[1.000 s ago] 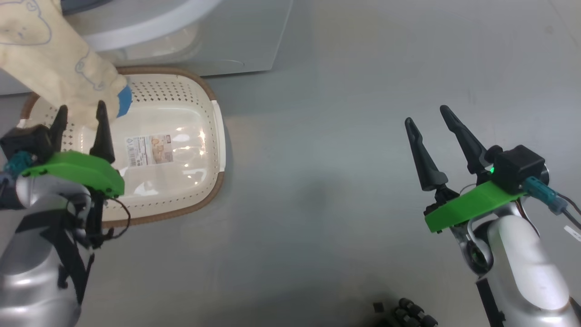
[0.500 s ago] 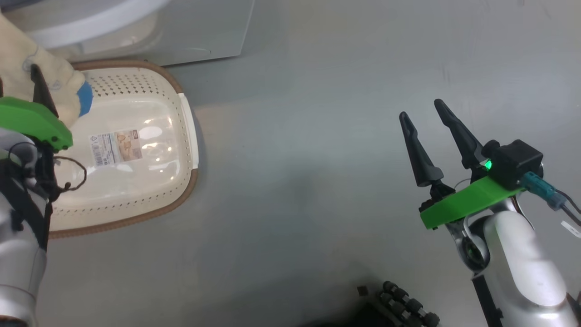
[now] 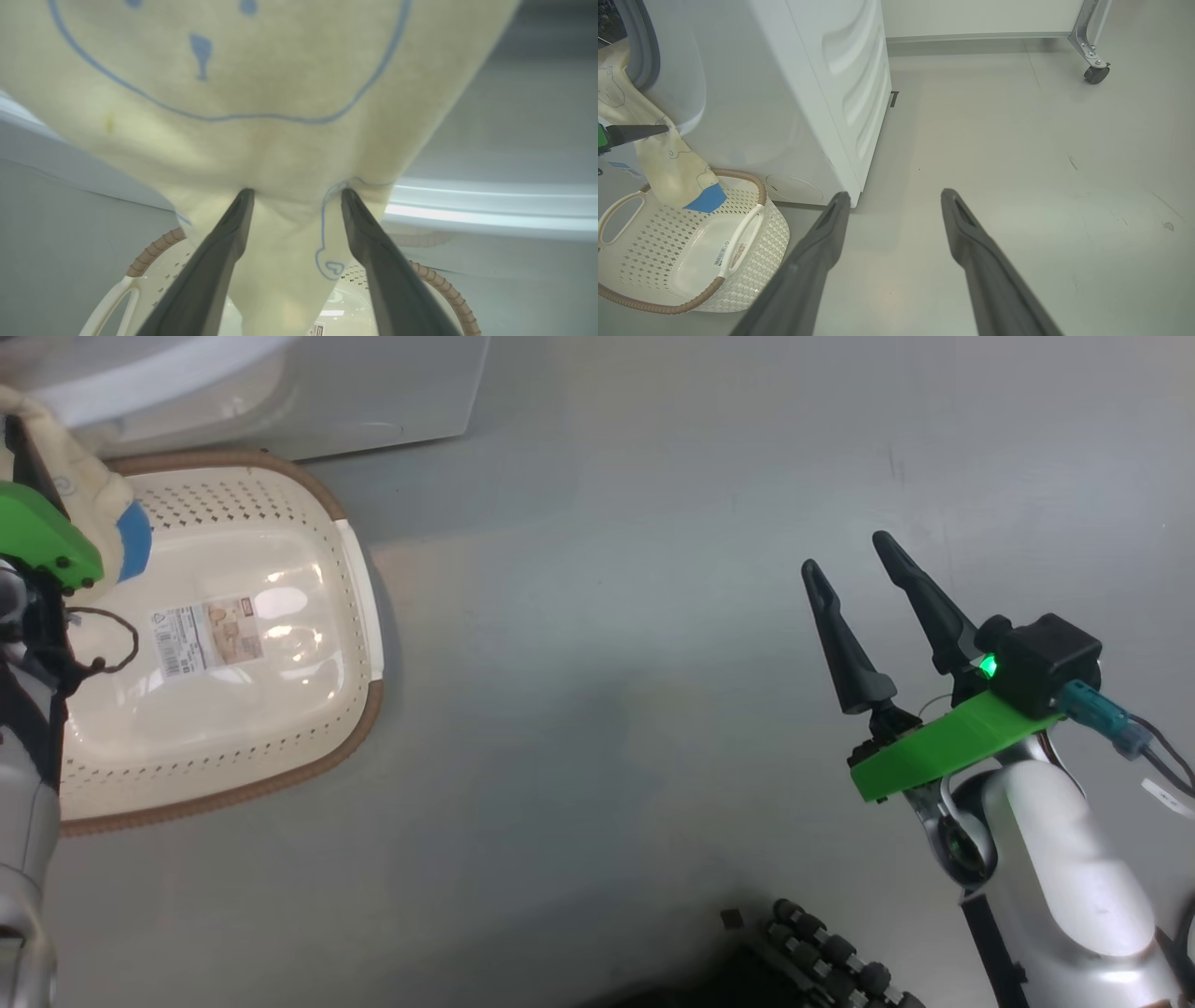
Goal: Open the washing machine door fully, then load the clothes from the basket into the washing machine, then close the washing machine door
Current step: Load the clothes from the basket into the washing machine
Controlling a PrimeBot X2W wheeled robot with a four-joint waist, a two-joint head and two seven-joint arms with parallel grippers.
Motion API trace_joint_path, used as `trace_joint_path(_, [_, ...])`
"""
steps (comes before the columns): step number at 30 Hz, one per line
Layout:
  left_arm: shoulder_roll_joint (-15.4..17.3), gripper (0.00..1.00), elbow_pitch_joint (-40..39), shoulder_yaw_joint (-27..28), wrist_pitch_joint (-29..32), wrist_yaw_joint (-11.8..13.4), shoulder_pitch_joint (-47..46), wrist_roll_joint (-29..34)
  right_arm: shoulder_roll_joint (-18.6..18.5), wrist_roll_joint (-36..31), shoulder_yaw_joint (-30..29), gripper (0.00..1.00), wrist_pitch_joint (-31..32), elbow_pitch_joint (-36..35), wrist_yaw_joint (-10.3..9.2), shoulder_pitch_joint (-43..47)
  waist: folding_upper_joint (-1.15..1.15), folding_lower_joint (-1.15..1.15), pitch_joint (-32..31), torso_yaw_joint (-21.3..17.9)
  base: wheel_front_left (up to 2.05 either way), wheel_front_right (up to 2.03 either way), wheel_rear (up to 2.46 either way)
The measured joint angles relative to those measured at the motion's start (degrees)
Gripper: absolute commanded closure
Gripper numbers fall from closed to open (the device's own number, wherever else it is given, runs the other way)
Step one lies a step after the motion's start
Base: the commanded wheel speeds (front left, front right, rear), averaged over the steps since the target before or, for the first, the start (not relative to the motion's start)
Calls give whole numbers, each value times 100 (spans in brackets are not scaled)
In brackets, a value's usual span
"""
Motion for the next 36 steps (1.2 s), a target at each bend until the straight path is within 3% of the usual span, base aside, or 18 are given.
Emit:
trace_joint_path(8, [56,0,263,37,-49,-68,-338,-143,0,1,8,0,0,-15,0,-1,0,0,73,-14,0,0,0])
trace_joint_path(10, [68,78,300,29,-49,-70,-388,-143,0,1,9,0,0,-18,0,-1,0,0,91,-8,0,0,0])
trace_joint_path(11, [68,100,300,29,-49,-70,-388,-143,0,1,9,0,0,-18,0,-1,0,0,91,-8,0,0,0])
trace_joint_path(27, [98,100,323,-210,-381,-229,-314,-231,0,1,-21,0,0,40,0,-97,0,0,-137,165,0,0,0])
trace_joint_path(36, [277,100,-762,-514,-560,-267,306,-294,0,-7,-53,0,0,67,0,-82,0,0,-424,338,0,0,0])
